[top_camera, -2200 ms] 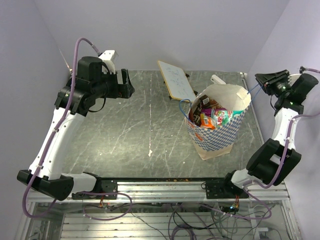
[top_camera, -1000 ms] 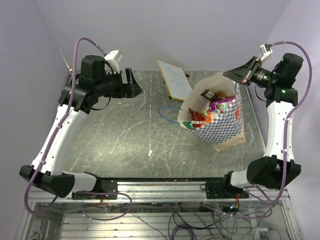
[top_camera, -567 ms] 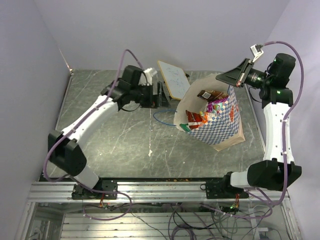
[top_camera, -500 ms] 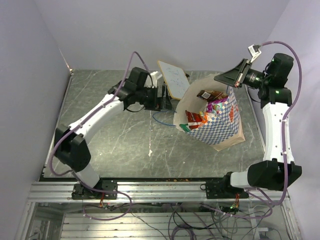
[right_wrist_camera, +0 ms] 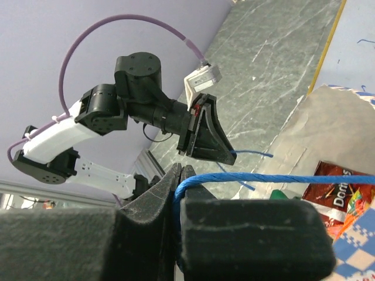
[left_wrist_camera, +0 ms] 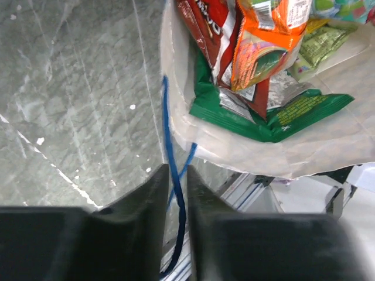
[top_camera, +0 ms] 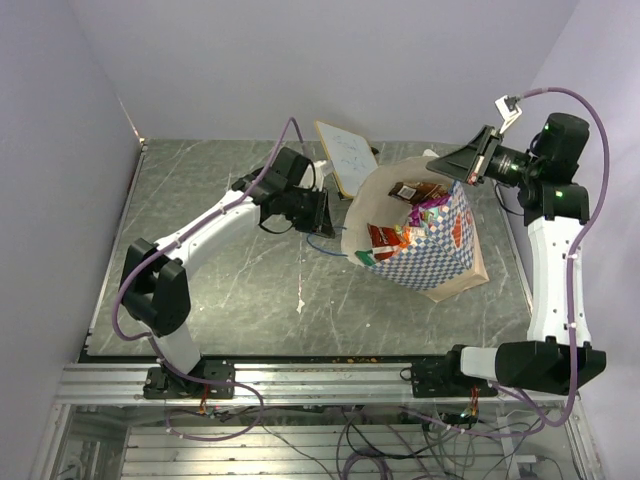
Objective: Take the snacks out of the paper bag
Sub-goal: Take out the snack from the paper bag.
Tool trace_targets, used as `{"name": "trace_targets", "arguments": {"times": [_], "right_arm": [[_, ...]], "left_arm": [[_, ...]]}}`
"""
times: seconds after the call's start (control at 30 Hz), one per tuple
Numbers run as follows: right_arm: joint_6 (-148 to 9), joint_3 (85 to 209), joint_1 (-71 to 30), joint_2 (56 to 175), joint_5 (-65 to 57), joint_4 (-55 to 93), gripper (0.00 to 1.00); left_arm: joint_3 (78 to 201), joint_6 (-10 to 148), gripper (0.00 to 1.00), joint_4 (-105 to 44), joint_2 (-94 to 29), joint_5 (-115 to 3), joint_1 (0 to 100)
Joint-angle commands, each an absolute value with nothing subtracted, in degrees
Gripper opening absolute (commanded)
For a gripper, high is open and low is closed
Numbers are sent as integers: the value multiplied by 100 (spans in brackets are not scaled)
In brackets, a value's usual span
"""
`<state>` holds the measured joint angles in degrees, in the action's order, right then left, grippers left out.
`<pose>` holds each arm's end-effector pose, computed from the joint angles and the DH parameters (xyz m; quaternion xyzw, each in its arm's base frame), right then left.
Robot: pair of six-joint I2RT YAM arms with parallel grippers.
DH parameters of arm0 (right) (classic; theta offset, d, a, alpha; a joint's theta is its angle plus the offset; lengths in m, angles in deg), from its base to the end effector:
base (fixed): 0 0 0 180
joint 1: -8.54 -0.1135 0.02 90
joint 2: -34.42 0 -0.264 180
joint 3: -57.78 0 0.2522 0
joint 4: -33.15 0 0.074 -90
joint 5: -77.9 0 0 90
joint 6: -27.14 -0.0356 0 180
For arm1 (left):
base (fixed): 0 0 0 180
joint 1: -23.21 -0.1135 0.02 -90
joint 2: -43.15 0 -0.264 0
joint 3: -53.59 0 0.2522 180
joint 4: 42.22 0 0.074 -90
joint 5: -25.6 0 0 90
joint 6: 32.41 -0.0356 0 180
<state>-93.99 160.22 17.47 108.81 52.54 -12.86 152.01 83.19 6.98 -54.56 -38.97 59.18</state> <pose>0.2583 -0.0080 0.4588 -0.0613 0.7499 0.5200 0.4044 0.2969 -0.2344 0.2987 0.1601 0.9014 -0.3537 0.1916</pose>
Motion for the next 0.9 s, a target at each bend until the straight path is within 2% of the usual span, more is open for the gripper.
{"name": "trace_targets", "arguments": {"times": [0.0, 0.03, 0.07, 0.2, 0.43, 0.57, 0.7, 0.73, 0.87], "right_arm": [[-9042, 16095, 1653, 10559, 5161, -1790, 0], [-8927, 16099, 1628, 10553, 5066, -1959, 0], [-8827, 16120, 1589, 10559, 4978, -2121, 0], [-8698, 16305, 1464, 10568, 4861, -2300, 0], [-8308, 17318, 1440, 10976, 4210, -2786, 0], [-8318, 17201, 1274, 11018, 4265, -2813, 0], [-8381, 16869, 1219, 10817, 4366, -2882, 0], [-8353, 16832, 1215, 10797, 4349, -3006, 0], [-8149, 16787, 1218, 10733, 3971, -3529, 0]], "left_arm": [[14925, 8589, 17, 404, -5157, -3754, 6067], [14781, 8801, 9, 258, -5079, -3682, 6131], [14638, 9021, 7, 58, -4988, -3628, 6235], [14084, 10071, 7, -819, -4614, -3610, 6765], [13505, 11268, 7, -1880, -4246, -4242, 7653], [13325, 11402, 7, -2017, -4227, -4437, 8055], [13288, 11059, 7, -1480, -4028, -4693, 8166], [13284, 10926, 8, -1347, -3947, -4711, 8163], [13544, 10095, 22, -483, -3805, -4727, 8157]]}}
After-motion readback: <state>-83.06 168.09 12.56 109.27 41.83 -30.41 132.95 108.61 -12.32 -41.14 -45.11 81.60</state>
